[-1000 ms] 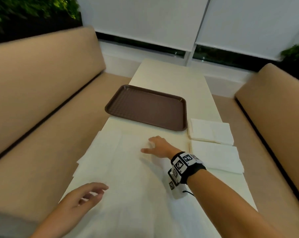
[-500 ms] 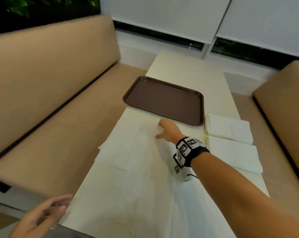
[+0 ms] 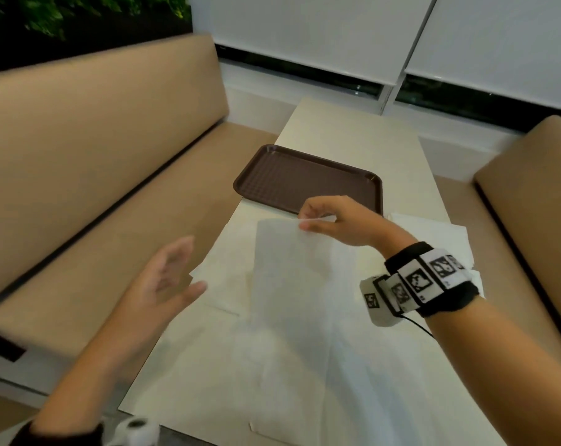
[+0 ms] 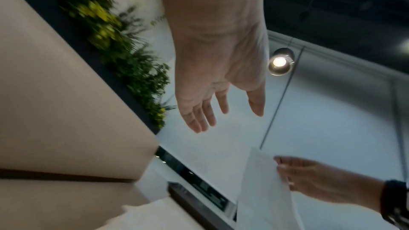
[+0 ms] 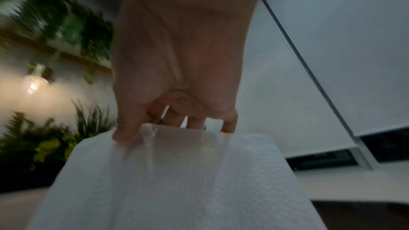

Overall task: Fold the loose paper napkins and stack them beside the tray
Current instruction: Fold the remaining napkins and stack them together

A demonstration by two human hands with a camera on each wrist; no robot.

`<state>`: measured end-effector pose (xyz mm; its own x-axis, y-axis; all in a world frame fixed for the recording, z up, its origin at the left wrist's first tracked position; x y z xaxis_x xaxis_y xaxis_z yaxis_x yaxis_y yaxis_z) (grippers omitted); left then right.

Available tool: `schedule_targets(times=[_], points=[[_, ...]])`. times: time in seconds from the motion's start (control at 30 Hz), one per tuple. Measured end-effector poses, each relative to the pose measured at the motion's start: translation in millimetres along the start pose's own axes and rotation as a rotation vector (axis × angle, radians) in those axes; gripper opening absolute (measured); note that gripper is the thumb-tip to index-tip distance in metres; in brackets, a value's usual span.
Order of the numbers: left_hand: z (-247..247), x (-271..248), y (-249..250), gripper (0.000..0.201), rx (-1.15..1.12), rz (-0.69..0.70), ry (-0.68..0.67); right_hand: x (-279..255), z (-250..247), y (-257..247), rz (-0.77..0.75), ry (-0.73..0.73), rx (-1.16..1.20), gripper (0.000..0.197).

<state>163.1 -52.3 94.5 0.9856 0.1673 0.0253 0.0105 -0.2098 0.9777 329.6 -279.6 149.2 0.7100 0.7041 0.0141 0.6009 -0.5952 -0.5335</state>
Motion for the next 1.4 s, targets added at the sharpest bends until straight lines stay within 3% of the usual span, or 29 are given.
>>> schedule_targets(times=[0.1, 0.2, 0.27, 0.37, 0.47, 0.53, 0.63, 0.7, 0.87, 1.03, 1.17, 1.33, 1.4], points=[[37, 35, 40, 0.083, -0.034, 0.113, -0.068, -16, -31, -39, -0.065, 0.061, 0.12, 0.015], [69, 60, 64, 0.096, -0.124, 0.072, -0.252, -30, -56, -58, -0.089, 0.112, 0.184, 0.02], [87, 68, 78, 0.073, -0.127, 0.045, -0.371, -39, -69, -61, -0.068, 0.18, 0.169, 0.012], [101, 72, 93, 0.031, -0.129, 0.052, -0.403, -56, -82, -51, -0.006, 0.247, 0.197, 0.009], [106, 75, 94, 0.026, -0.317, 0.012, -0.392, -86, -83, -25, 0.126, 0.243, 0.314, 0.02], [107, 78, 91, 0.026, -0.428, -0.004, -0.353, -109, -72, -3, 0.176, 0.261, 0.541, 0.038], [110, 82, 82, 0.033, -0.492, -0.008, -0.304, -137, -46, 26, 0.167, 0.404, 0.95, 0.071], [111, 85, 76, 0.034, -0.523, -0.017, -0.261, -146, -25, 35, 0.17, 0.48, 1.146, 0.079], [113, 89, 74, 0.018, -0.465, -0.004, -0.235, -154, 4, 33, 0.293, 0.638, 1.163, 0.062], [118, 80, 81, 0.041, -0.356, 0.021, -0.413, -170, -7, 36, 0.347, 0.799, 0.999, 0.025], [117, 78, 80, 0.045, -0.33, -0.006, -0.449, -174, -12, 32, 0.328, 0.808, 0.934, 0.018], [116, 74, 81, 0.026, -0.264, 0.04, -0.493, -174, -13, 29, 0.273, 0.807, 0.95, 0.024], [116, 73, 79, 0.037, -0.192, 0.064, -0.536, -175, -11, 31, 0.287, 0.808, 0.952, 0.023]])
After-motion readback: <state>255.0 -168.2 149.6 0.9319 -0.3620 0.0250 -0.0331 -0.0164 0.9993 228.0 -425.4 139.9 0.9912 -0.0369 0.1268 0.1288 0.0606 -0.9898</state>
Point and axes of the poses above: each hand's wrist, its own x-axis towards the middle knuckle, its own z-axis out of the palm, y = z × x, the point moved 7 cm from there along x, towards the middle knuckle, and after that the axes turned 2 degrees about -z, right-handed, at the moved point
